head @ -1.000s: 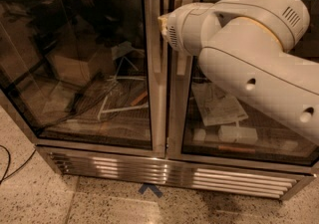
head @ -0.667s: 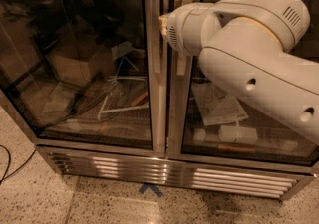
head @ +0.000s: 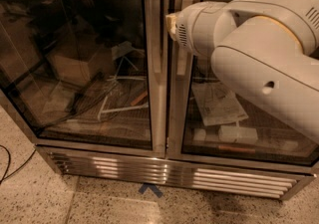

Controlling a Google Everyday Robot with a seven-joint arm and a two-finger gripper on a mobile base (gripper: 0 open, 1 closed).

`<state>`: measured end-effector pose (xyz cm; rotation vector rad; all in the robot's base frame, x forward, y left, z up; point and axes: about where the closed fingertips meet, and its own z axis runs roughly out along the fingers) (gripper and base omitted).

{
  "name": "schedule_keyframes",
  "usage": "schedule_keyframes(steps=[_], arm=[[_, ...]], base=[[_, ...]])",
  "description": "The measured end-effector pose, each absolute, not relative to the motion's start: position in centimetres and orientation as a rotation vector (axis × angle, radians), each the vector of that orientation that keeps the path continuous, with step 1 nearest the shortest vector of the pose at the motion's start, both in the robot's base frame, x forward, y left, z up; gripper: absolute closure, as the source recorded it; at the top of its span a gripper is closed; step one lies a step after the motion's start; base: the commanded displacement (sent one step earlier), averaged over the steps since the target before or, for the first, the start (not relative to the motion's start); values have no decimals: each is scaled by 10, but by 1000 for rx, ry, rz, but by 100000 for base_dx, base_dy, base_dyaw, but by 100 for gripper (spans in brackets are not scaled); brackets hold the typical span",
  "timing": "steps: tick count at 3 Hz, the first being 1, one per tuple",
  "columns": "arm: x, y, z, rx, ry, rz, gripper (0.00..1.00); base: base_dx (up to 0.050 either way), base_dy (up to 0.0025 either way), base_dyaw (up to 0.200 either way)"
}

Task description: Place blue chip bag into bottom drawer

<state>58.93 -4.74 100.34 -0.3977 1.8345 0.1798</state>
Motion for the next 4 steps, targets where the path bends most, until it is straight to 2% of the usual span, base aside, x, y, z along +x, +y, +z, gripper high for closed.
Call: schedule_keyframes(steps=[4], arm=[[598, -9, 1007, -408, 1815, 330, 100]], base=[[0, 0, 0]])
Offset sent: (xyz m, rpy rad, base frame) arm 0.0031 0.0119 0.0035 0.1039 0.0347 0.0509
